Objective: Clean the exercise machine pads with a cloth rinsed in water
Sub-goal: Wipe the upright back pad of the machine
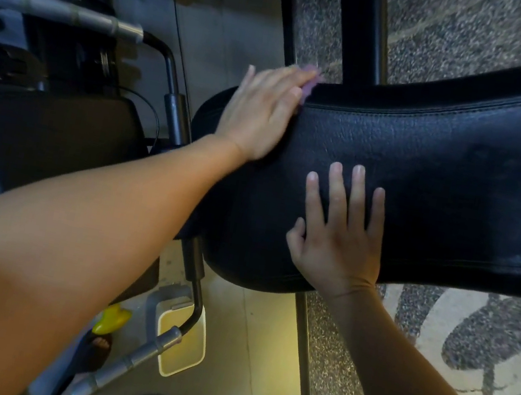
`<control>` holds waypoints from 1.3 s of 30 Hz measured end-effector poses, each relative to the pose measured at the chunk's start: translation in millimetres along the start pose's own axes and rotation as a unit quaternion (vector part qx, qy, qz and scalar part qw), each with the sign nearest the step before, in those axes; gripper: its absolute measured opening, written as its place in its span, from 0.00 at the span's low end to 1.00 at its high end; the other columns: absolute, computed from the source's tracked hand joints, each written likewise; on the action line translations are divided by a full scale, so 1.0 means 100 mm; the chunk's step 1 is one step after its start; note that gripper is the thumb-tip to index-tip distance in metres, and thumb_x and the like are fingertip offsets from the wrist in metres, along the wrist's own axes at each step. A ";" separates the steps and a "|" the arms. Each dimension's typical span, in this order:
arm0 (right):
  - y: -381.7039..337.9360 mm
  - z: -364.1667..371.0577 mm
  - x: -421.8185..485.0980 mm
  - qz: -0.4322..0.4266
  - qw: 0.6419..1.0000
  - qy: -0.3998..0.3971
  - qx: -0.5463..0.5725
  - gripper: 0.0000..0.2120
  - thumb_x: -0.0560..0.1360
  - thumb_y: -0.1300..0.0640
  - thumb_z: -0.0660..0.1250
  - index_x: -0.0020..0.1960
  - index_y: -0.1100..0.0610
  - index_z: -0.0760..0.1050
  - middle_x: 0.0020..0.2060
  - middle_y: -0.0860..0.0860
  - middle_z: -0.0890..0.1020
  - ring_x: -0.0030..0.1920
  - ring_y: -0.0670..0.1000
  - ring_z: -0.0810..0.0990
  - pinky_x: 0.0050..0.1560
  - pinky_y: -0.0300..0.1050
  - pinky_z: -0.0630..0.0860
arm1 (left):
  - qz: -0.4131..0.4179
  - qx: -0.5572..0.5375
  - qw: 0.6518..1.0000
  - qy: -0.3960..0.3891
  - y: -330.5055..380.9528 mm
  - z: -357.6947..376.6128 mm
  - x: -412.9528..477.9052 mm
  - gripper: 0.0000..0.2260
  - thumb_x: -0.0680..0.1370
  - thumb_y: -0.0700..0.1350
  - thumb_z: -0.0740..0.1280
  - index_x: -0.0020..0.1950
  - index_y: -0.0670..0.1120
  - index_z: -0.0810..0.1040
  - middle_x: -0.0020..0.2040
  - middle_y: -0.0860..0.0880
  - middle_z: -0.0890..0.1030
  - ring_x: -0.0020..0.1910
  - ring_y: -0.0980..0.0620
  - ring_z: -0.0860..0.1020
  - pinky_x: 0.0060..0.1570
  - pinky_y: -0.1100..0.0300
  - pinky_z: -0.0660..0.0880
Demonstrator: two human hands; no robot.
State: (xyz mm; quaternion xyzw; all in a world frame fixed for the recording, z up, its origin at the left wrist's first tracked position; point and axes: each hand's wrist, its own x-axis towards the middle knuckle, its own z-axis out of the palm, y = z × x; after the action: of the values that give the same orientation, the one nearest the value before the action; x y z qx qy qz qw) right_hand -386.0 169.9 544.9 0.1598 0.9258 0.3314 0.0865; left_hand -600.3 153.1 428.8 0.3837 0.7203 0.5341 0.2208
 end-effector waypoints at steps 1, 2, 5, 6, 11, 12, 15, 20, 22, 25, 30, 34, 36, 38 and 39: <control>0.01 0.00 0.00 -0.001 1.000 -0.001 0.001 0.30 0.78 0.49 0.60 0.78 0.57 0.66 0.78 0.62 0.65 0.79 0.66 0.59 0.78 0.67 0.53 | -0.022 -0.010 1.000 -0.004 -0.09 -0.03 0.04 0.23 0.86 0.53 0.44 0.77 0.57 0.68 0.76 0.57 0.70 0.75 0.56 0.65 0.79 0.45 0.52; 0.01 0.00 -0.01 -0.003 1.000 -0.004 0.002 0.30 0.78 0.49 0.59 0.79 0.57 0.66 0.78 0.62 0.65 0.79 0.66 0.59 0.78 0.67 0.53 | -0.040 -0.020 0.999 -0.008 -0.19 -0.05 0.04 0.23 0.86 0.53 0.45 0.76 0.57 0.70 0.75 0.56 0.71 0.74 0.55 0.66 0.77 0.48 0.56; 0.01 0.02 -0.02 -0.005 1.000 -0.011 -0.002 0.30 0.79 0.48 0.58 0.79 0.57 0.64 0.79 0.62 0.64 0.80 0.66 0.58 0.79 0.67 0.52 | -0.137 -0.066 0.988 -0.028 -0.62 -0.09 0.00 0.23 0.85 0.54 0.45 0.73 0.58 0.73 0.73 0.54 0.74 0.72 0.55 0.69 0.74 0.53 0.63; 0.01 0.03 -0.02 -0.006 1.000 -0.012 -0.001 0.30 0.79 0.48 0.58 0.80 0.57 0.64 0.79 0.61 0.64 0.80 0.66 0.58 0.79 0.67 0.52 | -0.172 -0.090 0.981 -0.027 -0.76 -0.09 -0.05 0.23 0.84 0.55 0.46 0.71 0.58 0.75 0.71 0.54 0.75 0.71 0.55 0.70 0.74 0.52 0.64; 0.00 0.03 -0.02 -0.007 1.000 -0.012 0.000 0.30 0.80 0.48 0.57 0.80 0.56 0.64 0.79 0.61 0.63 0.80 0.66 0.58 0.79 0.67 0.52 | -0.314 -0.214 0.925 0.018 -0.83 -0.07 -0.15 0.21 0.83 0.57 0.49 0.63 0.57 0.79 0.64 0.53 0.78 0.64 0.54 0.74 0.63 0.60 0.69; 0.00 0.02 -0.01 -0.007 1.000 -0.013 0.002 0.30 0.80 0.48 0.57 0.80 0.56 0.64 0.79 0.61 0.63 0.80 0.66 0.57 0.79 0.66 0.51 | -0.344 -0.225 0.911 0.020 -0.85 -0.07 -0.14 0.20 0.83 0.58 0.49 0.60 0.57 0.80 0.61 0.53 0.79 0.61 0.53 0.75 0.59 0.60 0.70; -0.01 0.02 -0.01 -0.007 1.000 -0.019 0.004 0.30 0.80 0.48 0.58 0.80 0.56 0.64 0.79 0.61 0.63 0.80 0.66 0.57 0.79 0.66 0.50 | -0.416 -0.272 0.868 0.013 -0.92 -0.12 -0.14 0.27 0.81 0.64 0.47 0.55 0.55 0.83 0.57 0.48 0.82 0.55 0.50 0.79 0.64 0.54 0.72; -0.02 0.04 -0.03 -0.010 1.000 0.004 -0.003 0.29 0.80 0.49 0.58 0.79 0.56 0.65 0.78 0.61 0.65 0.79 0.66 0.59 0.79 0.66 0.52 | -0.473 -0.375 0.795 0.057 -0.88 0.12 -0.53 0.29 0.84 0.65 0.47 0.76 0.50 0.69 0.63 0.50 0.75 0.59 0.52 0.73 0.61 0.60 0.67; -0.02 0.05 -0.03 -0.011 1.000 0.012 -0.005 0.29 0.80 0.49 0.58 0.79 0.56 0.66 0.78 0.61 0.65 0.79 0.66 0.59 0.79 0.66 0.53 | -0.465 -0.408 0.782 0.076 -1.02 0.30 -0.74 0.42 0.72 0.78 0.52 0.80 0.56 0.62 0.76 0.52 0.69 0.71 0.51 0.69 0.73 0.51 0.63; -0.03 0.06 -0.02 -0.013 1.000 0.016 -0.009 0.29 0.79 0.50 0.58 0.79 0.56 0.65 0.78 0.61 0.65 0.80 0.66 0.59 0.79 0.66 0.52 | -0.433 -0.423 0.790 0.100 -1.43 0.73 -0.89 0.49 0.63 0.85 0.49 0.81 0.65 0.50 0.83 0.56 0.54 0.80 0.51 0.56 0.79 0.42 0.52; -0.04 0.05 -0.04 -0.015 0.999 0.016 -0.031 0.29 0.79 0.49 0.57 0.79 0.56 0.64 0.78 0.61 0.65 0.80 0.65 0.58 0.79 0.66 0.52 | -0.321 -0.234 0.911 0.108 -0.28 0.33 -0.89 0.29 0.85 0.58 0.46 0.83 0.52 0.39 0.82 0.49 0.37 0.81 0.51 0.36 0.79 0.48 0.34; -0.05 0.04 -0.03 -0.011 1.000 0.016 -0.023 0.30 0.79 0.50 0.58 0.79 0.56 0.64 0.79 0.61 0.64 0.80 0.65 0.57 0.79 0.67 0.53 | -0.121 -0.143 0.981 0.045 0.17 0.33 -0.82 0.28 0.85 0.55 0.44 0.83 0.51 0.38 0.82 0.49 0.35 0.79 0.49 0.31 0.77 0.51 0.32; -0.04 0.04 -0.03 -0.014 1.000 0.014 -0.021 0.30 0.79 0.50 0.58 0.79 0.56 0.64 0.79 0.61 0.64 0.80 0.65 0.57 0.78 0.67 0.53 | -0.022 -0.100 0.995 0.014 0.28 0.38 -0.90 0.27 0.86 0.52 0.47 0.84 0.50 0.43 0.83 0.48 0.39 0.80 0.48 0.33 0.79 0.48 0.34; -0.04 0.05 -0.04 -0.014 1.000 0.020 -0.013 0.30 0.79 0.50 0.58 0.79 0.57 0.65 0.79 0.61 0.64 0.80 0.65 0.57 0.79 0.67 0.53 | 0.045 -0.036 0.998 0.001 0.13 0.38 -1.00 0.26 0.86 0.50 0.50 0.84 0.50 0.48 0.84 0.48 0.43 0.82 0.48 0.37 0.80 0.46 0.38; -0.04 0.05 -0.04 -0.012 1.000 0.024 -0.010 0.29 0.79 0.50 0.59 0.79 0.57 0.66 0.78 0.61 0.65 0.80 0.65 0.58 0.79 0.66 0.52 | 0.057 -0.001 0.998 -0.005 -0.02 0.37 -1.03 0.26 0.86 0.49 0.51 0.84 0.51 0.49 0.84 0.48 0.45 0.82 0.48 0.39 0.80 0.45 0.40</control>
State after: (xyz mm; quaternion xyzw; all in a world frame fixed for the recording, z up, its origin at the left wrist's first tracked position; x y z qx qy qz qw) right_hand -382.0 169.0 538.5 0.1404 0.9262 0.3428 0.0701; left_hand -511.6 93.8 405.2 0.4261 0.6958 0.5446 0.1941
